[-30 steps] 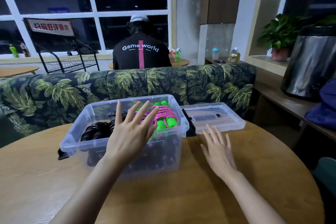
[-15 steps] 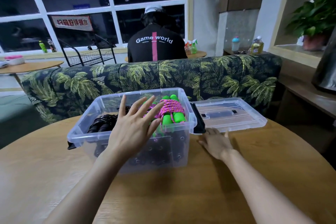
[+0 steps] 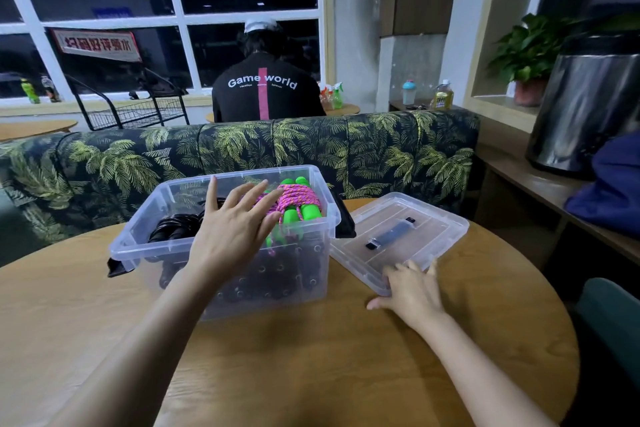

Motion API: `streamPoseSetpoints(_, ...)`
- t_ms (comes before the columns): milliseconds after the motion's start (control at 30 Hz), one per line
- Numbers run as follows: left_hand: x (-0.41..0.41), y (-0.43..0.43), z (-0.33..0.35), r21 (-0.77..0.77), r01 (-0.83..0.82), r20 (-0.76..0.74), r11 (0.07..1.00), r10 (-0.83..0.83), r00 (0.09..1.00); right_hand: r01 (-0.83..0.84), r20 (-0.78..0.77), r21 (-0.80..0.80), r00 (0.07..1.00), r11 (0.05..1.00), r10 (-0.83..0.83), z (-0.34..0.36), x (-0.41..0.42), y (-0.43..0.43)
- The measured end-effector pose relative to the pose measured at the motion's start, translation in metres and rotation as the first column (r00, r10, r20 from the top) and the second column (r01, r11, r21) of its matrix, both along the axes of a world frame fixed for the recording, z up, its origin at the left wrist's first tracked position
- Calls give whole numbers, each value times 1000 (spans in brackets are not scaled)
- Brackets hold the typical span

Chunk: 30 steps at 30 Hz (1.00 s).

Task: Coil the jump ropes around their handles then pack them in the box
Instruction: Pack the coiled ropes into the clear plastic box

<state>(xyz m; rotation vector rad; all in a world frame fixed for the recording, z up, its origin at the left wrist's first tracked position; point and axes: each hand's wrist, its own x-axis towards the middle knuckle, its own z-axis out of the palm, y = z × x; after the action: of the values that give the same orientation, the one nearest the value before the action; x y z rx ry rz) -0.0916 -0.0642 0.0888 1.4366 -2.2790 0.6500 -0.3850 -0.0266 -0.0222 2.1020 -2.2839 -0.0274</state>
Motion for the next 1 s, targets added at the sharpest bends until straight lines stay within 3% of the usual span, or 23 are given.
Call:
streamPoseSetpoints(100, 1, 2, 1, 15, 8, -16, 1000, -8, 1000, -22, 54, 32, 998, 999, 20, 16, -2, 7)
streamPoseSetpoints(233, 3, 5, -2, 7, 28, -42, 1000, -28, 999, -69, -191, -76, 980, 995, 53, 18, -7, 21)
streamPoseSetpoints(300, 5, 8, -4, 11, 36, -52, 999, -35, 998, -23, -222, -169, 975, 985, -16, 18, -10, 29)
streamPoseSetpoints(433, 9, 15, -10, 17, 70, -92, 997, -68, 993, 85, -155, -360, 977, 929, -149, 32, -22, 40)
streamPoseSetpoints(567, 17, 22, -15, 55, 103, -131, 993, -95, 987, 183, -50, -556, 966, 811, -253, 50, -28, 42)
streamPoseSetpoints(667, 23, 25, -19, 67, 120, -122, 991, -111, 986, 265, 78, -612, 958, 745, -277, 66, -27, 39)
streamPoseSetpoints(767, 31, 26, -24, 74, 152, -118, 986, -142, 983, 305, 235, -700, 952, 645, -196, 85, -18, 39)
streamPoseSetpoints(867, 36, 25, -24, 87, 173, -129, 981, -161, 979, 369, 424, -776, 906, 512, -10, 103, -3, 38)
streamPoseSetpoints(933, 39, 25, -22, 80, 178, -145, 981, -165, 976, 449, 580, -775, 784, 444, 220, 121, 18, 37)
streamPoseSetpoints(1000, 44, 25, -19, 55, 164, -185, 985, -151, 971, 538, 689, -725, 561, 430, 459, 136, 38, 28)
